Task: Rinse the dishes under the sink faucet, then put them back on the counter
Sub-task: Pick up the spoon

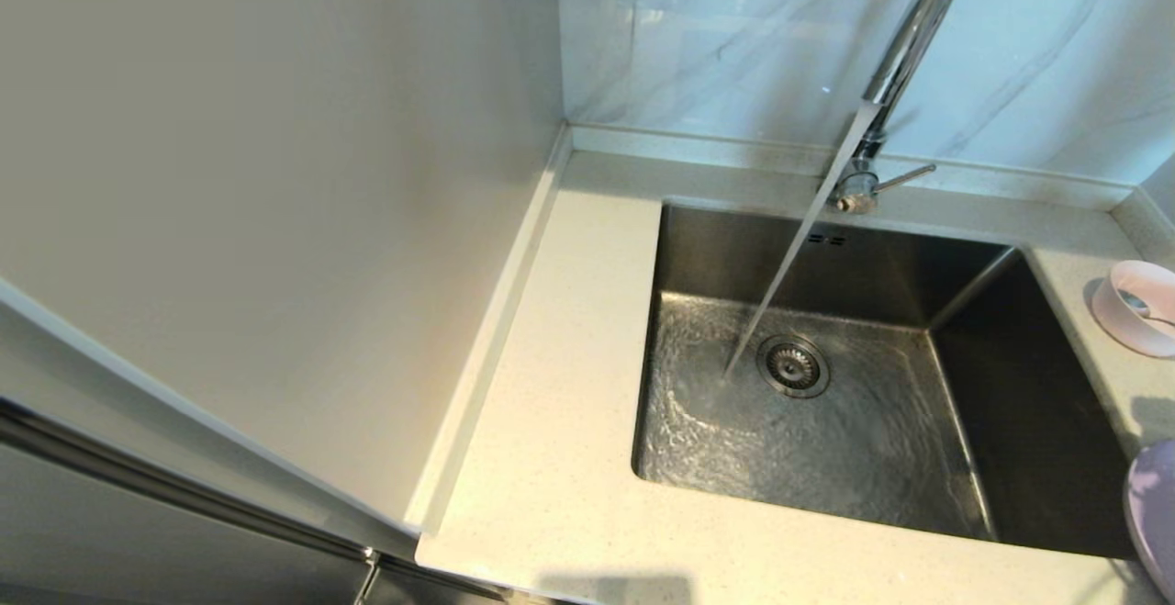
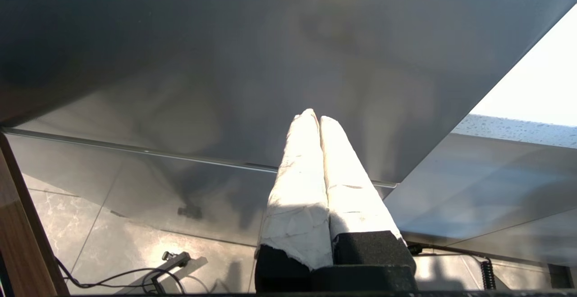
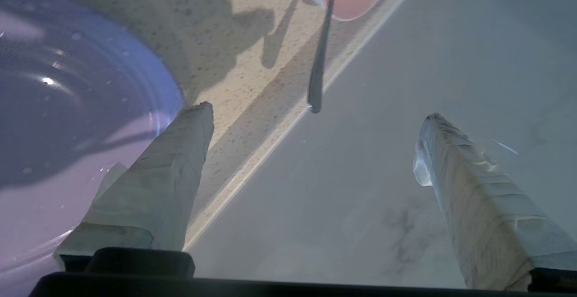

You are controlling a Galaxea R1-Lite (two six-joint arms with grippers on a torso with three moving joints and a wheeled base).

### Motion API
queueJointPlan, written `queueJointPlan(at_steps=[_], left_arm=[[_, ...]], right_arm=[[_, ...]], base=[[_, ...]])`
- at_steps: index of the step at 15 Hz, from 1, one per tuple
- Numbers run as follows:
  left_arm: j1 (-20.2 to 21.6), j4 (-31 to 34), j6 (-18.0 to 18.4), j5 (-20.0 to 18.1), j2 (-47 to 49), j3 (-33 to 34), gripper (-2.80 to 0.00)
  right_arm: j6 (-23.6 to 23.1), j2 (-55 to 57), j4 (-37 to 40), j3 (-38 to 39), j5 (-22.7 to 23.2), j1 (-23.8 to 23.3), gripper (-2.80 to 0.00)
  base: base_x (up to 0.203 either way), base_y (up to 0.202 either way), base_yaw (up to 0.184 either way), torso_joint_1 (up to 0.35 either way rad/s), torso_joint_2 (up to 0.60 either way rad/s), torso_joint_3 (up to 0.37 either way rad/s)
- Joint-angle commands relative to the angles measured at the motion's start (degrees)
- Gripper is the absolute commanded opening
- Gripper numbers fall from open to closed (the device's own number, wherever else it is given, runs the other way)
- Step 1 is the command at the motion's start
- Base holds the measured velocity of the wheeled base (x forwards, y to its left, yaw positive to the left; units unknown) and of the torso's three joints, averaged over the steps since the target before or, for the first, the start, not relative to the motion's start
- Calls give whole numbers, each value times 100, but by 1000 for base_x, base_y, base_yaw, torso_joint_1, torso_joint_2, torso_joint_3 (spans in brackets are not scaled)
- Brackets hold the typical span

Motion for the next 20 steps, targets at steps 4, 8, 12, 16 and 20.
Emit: queueJointPlan(at_steps=[4,8,12,16,20], left_arm=[[1,0,0,3,0,0,-280],[1,0,0,-4,0,0,-280],[1,0,0,3,0,0,-280],[1,0,0,-1,0,0,-280],[1,0,0,3,0,0,-280]], right_arm=[[-172,208,-46,40,-193,122,0],[-166,364,-391,148,-440,260,0],[-174,549,-1025,313,-494,320,0],[-166,656,-1035,284,-728,364,0],[-149,932,-1569,231,-1032,451,0]], base=[[0,0,0,0,0,0],[0,0,0,0,0,0],[0,0,0,0,0,0],[0,0,0,0,0,0],[0,0,0,0,0,0]])
